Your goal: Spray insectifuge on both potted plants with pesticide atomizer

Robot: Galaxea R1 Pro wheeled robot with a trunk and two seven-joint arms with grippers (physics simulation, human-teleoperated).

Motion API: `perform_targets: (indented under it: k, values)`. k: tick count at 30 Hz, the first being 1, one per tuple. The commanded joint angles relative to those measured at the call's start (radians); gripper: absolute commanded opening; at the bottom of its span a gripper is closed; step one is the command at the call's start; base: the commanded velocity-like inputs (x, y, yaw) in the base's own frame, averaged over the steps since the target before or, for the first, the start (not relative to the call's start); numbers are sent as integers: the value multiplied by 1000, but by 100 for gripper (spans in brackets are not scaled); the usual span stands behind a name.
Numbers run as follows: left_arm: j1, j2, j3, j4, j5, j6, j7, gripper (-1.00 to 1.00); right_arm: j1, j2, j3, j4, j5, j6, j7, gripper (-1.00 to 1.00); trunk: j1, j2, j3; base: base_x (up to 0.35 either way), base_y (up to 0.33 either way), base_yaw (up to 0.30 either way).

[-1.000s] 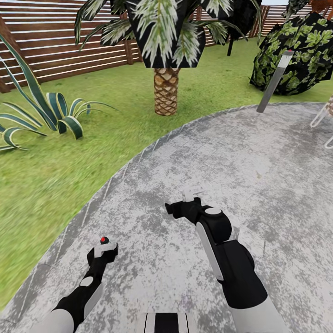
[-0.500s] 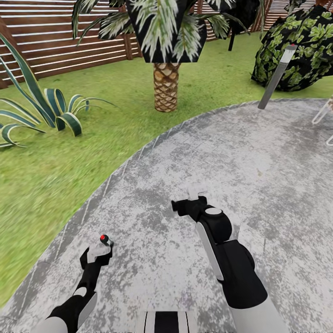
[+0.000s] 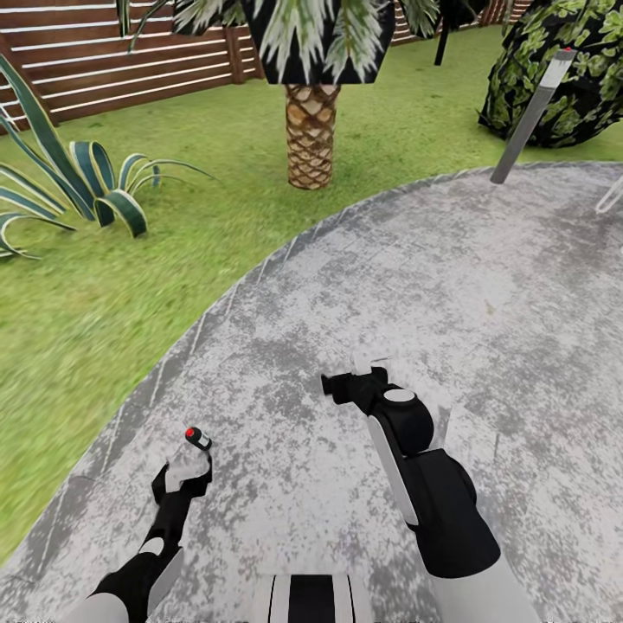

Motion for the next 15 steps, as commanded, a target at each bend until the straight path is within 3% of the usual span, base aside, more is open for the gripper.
perform_targets:
  k: [1,9,15]
  values:
    - [-1,1,-10,0,6,-3,6,100,-1,0,1,-1,-1,5,-5,100,0,-1,-5,0,0,0]
    - [-2,0,-19,-10,7,-4,7,100,-1,0,2,-1,-1,5,-6,100,4,-2,-36,0,0,0]
    - [-2,-1,-21,-49,6,-19,6,100,0,0,1,-1,0,5,-7,100,4,-2,-36,0,0,0]
